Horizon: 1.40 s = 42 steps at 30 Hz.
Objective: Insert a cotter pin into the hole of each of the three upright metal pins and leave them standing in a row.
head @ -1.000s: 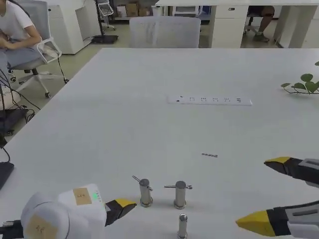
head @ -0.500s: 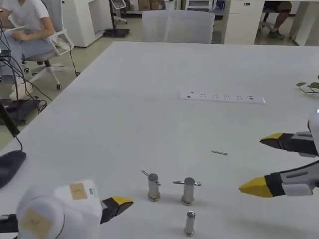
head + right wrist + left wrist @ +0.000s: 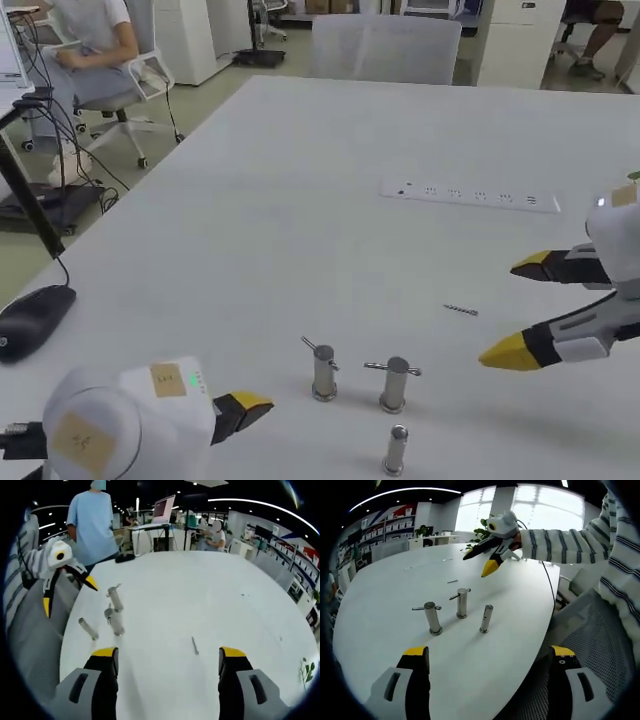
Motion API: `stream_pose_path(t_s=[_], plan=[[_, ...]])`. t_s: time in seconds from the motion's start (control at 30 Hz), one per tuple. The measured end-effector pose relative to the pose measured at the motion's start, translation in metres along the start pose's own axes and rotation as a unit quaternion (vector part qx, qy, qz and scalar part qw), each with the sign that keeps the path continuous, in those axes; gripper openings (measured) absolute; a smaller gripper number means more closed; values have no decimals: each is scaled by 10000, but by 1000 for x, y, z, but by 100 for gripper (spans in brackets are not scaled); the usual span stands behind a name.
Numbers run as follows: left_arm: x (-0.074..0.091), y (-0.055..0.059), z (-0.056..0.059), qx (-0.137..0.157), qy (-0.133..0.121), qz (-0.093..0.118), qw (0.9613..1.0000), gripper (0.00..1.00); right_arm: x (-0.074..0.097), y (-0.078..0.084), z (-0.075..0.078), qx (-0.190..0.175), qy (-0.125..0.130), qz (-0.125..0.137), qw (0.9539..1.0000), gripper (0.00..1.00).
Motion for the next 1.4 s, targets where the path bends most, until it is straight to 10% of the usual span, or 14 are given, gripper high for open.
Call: stream_pose_path(t_s=[1.4], plan=[[4,3,-3,105,-218,-116,9996,95,-64,-1,38,388,-488,-880,9942,48]])
Point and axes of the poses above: the centre of the closed fingertips' face, and the gripper's own axes: x roughly backward along the fingers, z roughly to its right, y roughly out of its underside, the point moved 10 cm from there along x, roughly backward along the fingers, and after that the axes turned 6 degrees about y, right-handed, at the moved point
